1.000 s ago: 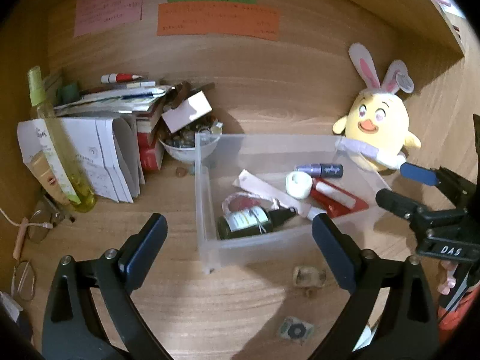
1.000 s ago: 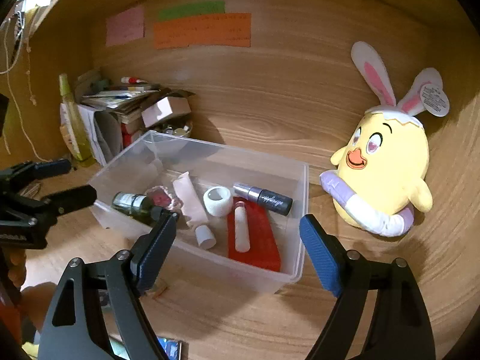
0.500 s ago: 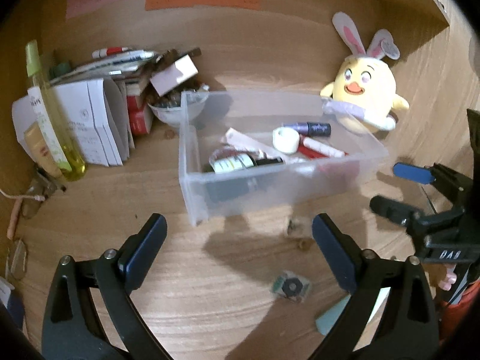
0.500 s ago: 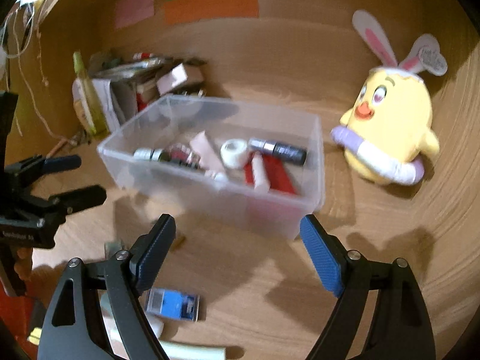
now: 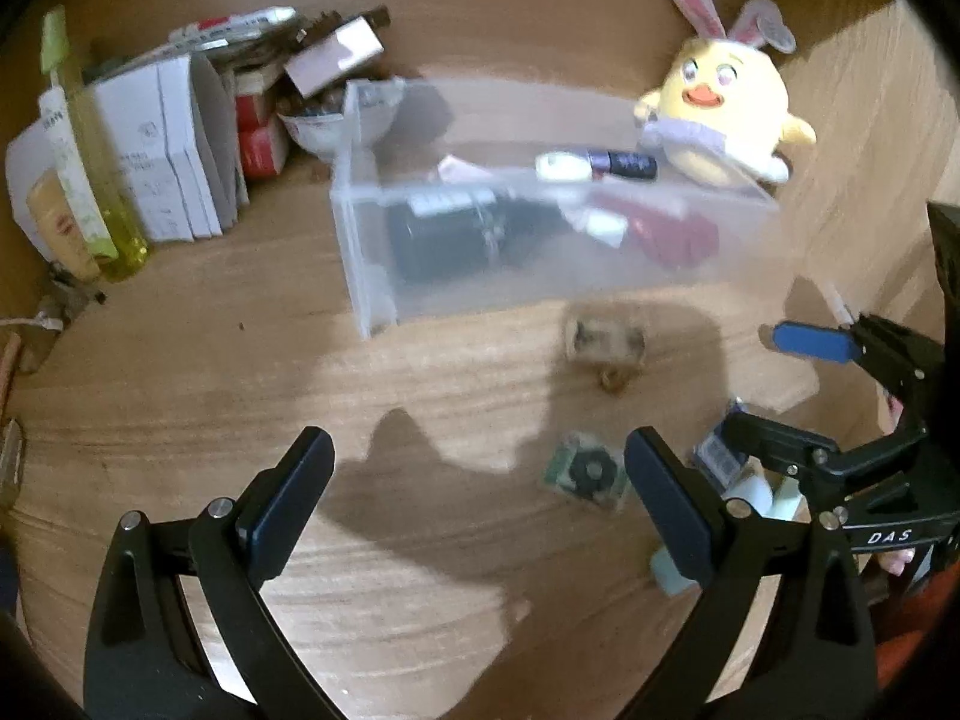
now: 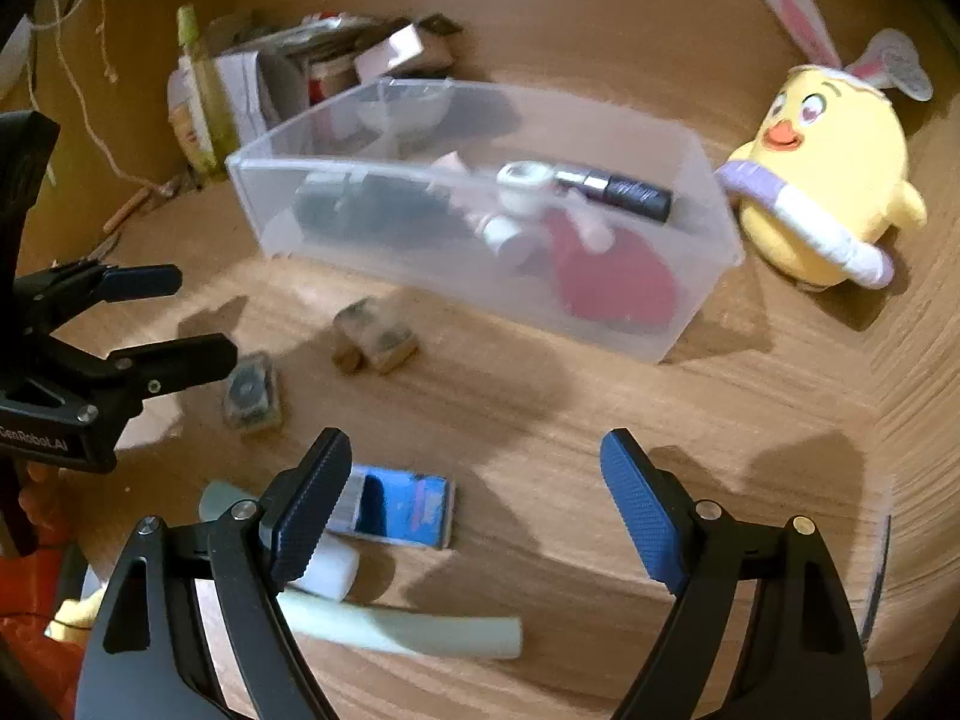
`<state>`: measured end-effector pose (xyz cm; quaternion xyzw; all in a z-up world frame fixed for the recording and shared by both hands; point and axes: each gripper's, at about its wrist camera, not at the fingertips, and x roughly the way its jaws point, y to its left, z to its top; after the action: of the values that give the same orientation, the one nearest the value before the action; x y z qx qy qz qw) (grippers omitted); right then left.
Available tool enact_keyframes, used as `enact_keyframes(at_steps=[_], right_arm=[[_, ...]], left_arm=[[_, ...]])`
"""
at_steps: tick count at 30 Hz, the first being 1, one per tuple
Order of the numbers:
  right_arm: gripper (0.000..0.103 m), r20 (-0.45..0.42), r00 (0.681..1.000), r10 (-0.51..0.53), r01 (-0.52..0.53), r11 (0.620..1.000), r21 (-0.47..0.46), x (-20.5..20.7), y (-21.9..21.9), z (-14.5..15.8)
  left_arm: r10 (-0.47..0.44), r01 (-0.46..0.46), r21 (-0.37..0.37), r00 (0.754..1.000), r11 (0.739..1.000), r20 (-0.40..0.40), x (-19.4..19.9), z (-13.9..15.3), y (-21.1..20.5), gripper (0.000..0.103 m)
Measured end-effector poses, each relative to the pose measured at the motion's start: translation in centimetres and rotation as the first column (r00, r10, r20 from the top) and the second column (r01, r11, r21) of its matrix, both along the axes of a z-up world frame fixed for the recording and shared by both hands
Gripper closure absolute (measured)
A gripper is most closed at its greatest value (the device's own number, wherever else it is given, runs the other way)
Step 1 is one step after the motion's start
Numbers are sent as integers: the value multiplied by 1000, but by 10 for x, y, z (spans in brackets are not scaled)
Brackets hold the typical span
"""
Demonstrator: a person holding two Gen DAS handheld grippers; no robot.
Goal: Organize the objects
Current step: 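Withdraw both tools from the box toward the remaining items, then grasp the blue Max card with the right tool while the left tool grasps the green square sticker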
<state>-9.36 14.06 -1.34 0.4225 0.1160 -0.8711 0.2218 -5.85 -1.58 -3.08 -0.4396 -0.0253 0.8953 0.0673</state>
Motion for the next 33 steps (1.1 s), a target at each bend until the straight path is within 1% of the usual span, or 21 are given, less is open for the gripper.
enact_keyframes(at_steps=[1,3,6,11,16,18,19,20,21,22,25,26,27,28,29,30,31,32,33], right_arm=[[20,8,1000,7,-7,1000,6,1,-2,-2],[20,11,1000,14,-14,1000,16,3,-4,-4],[20,23,999,34,-34,999,20,4,-8,-7],[20,68,995,69,-69,998,-3,4,-13,-9],[20,93,992,90,-92,996,20,2,-19,-16],[20,87,992,96,-99,995,29,3,-19,-17],[21,85,991,99,-102,994,34,4,-20,-17],[24,81,992,99,-103,994,38,5,-19,-17],[26,75,992,99,-102,994,35,6,-18,-17],[30,72,993,99,-101,994,33,6,-17,-16],[44,63,993,96,-98,995,29,7,-14,-14],[50,60,994,92,-93,995,26,8,-12,-13],[53,57,995,87,-88,996,25,8,-11,-13],[58,54,995,84,-86,996,23,8,-10,-12],[58,54,995,81,-83,996,20,7,-9,-12],[58,51,996,77,-78,997,16,6,-7,-12],[58,45,996,72,-73,997,16,6,-7,-12],[58,41,997,66,-67,998,12,5,-6,-12],[58,39,997,63,-63,998,10,4,-5,-12]], left_arm=[[-16,16,-4,1000,1000,6,2,-2,2,4],[-41,42,-36,999,999,19,4,-7,8,4],[-62,63,-49,998,997,26,5,-9,11,4],[-69,71,-38,997,997,40,3,-11,11,4],[-70,71,-43,997,997,34,0,-11,13,5],[-77,79,-43,997,996,28,-1,-10,14,5],[-82,83,-49,996,995,26,-1,-10,15,7],[-89,91,-50,996,995,25,-2,-10,16,14],[-100,102,-47,995,994,30,-2,-10,18,19],[-112,113,-41,993,993,39,-3,-11,19,26],[-119,121,-55,992,991,31,-4,-12,23,34],[-124,125,-52,992,991,27,-3,-11,24,40],[-127,128,-49,992,991,22,-3,-11,25,43],[-129,130,-45,991,990,18,-3,-10,26,49],[-130,130,-43,991,991,16,-3,-10,27,55],[-127,128,-39,992,991,14,-3,-9,27,59],[-124,124,-32,992,992,12,-3,-9,26,66],[-121,121,-23,993,992,13,-3,-8,26,69],[-117,117,-13,993,993,16,-3,-8,26,69]])
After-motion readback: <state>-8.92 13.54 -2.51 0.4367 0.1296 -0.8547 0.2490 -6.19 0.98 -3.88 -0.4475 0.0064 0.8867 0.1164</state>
